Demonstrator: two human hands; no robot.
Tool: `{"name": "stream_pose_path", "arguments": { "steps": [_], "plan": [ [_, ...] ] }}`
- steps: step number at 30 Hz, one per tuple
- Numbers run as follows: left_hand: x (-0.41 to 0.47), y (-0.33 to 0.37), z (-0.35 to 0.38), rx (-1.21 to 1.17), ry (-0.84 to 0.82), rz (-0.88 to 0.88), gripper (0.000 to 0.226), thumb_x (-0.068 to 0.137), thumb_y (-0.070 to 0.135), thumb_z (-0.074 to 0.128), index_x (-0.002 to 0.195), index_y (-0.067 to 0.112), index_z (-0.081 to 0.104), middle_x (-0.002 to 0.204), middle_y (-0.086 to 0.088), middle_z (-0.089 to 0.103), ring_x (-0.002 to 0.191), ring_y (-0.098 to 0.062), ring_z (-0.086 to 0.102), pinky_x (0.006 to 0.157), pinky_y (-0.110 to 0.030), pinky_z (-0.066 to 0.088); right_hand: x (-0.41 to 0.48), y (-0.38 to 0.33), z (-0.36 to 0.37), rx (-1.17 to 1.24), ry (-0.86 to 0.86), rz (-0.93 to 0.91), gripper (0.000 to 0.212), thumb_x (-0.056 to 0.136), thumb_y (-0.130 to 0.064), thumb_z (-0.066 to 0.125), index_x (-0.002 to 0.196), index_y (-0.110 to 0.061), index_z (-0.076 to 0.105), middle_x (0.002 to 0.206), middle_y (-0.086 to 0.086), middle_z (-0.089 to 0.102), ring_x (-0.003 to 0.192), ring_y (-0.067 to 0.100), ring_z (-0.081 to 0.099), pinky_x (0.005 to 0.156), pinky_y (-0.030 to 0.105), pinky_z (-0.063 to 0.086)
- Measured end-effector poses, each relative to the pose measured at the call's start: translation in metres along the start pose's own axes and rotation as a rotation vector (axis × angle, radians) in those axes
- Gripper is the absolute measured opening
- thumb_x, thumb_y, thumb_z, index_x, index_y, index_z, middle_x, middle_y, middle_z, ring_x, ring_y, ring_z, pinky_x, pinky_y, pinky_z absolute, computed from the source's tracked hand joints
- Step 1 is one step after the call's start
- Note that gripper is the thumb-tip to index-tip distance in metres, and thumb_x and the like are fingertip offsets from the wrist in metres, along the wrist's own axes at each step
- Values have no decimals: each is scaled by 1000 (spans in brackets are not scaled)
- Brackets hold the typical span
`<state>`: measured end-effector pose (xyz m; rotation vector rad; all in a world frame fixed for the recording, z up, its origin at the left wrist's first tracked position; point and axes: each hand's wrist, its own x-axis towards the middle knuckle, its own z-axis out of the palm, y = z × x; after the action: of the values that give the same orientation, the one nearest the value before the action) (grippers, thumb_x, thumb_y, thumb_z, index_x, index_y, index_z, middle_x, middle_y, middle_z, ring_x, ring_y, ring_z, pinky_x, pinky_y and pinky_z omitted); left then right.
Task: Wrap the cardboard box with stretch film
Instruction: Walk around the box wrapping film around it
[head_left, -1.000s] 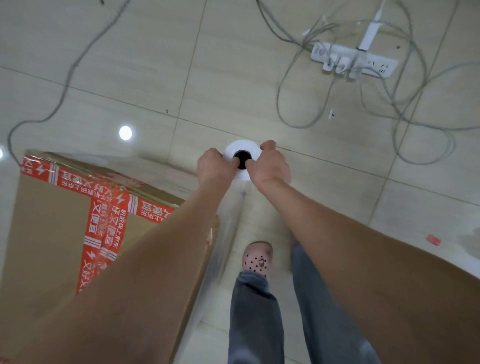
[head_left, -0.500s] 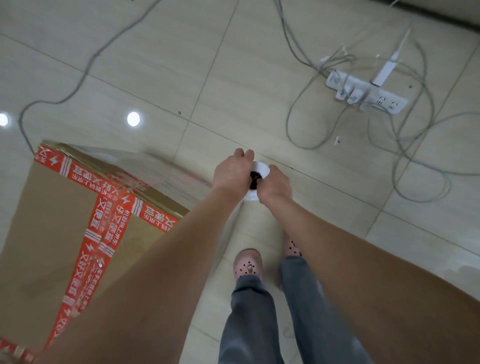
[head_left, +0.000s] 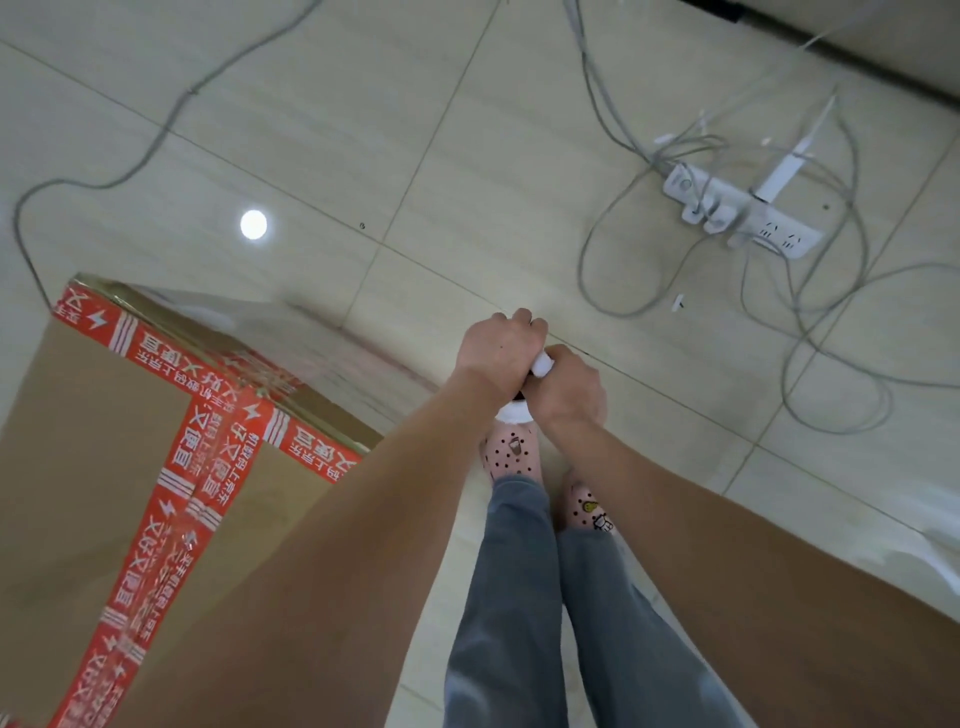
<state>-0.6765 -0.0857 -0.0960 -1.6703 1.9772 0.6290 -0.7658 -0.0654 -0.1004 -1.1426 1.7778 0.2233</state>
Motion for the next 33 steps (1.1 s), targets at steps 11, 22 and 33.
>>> {"name": "stream_pose_path", "arguments": {
  "steps": [11,22,33],
  "plan": [
    [2,-73,2,-578,70,-508,23,81,21,60,98,8,53,90,-8,57,82,-30,55,62,-31,36,15,-75,2,-165,113,-159,28,86,-20,57,113,-23,52,106,0,64,83,23,56,65,29,37],
    [4,-148,4,-970,56,-801,43,79,41,63,100,3,57,88,-6,65,79,-26,64,67,-34,53,32,-153,35,1,-26,-104,36,90,-19,49,126,-19,50,118,6,60,95,27,55,70,29,36],
    [30,-148,-25,-385,60,-395,27,87,11,52,113,9,48,109,-9,53,88,-31,59,60,-32,35,43,-164,29,-105,-81,-154,27,91,-20,42,116,-17,52,109,7,62,88,27,54,71,32,39]
  ]
}}
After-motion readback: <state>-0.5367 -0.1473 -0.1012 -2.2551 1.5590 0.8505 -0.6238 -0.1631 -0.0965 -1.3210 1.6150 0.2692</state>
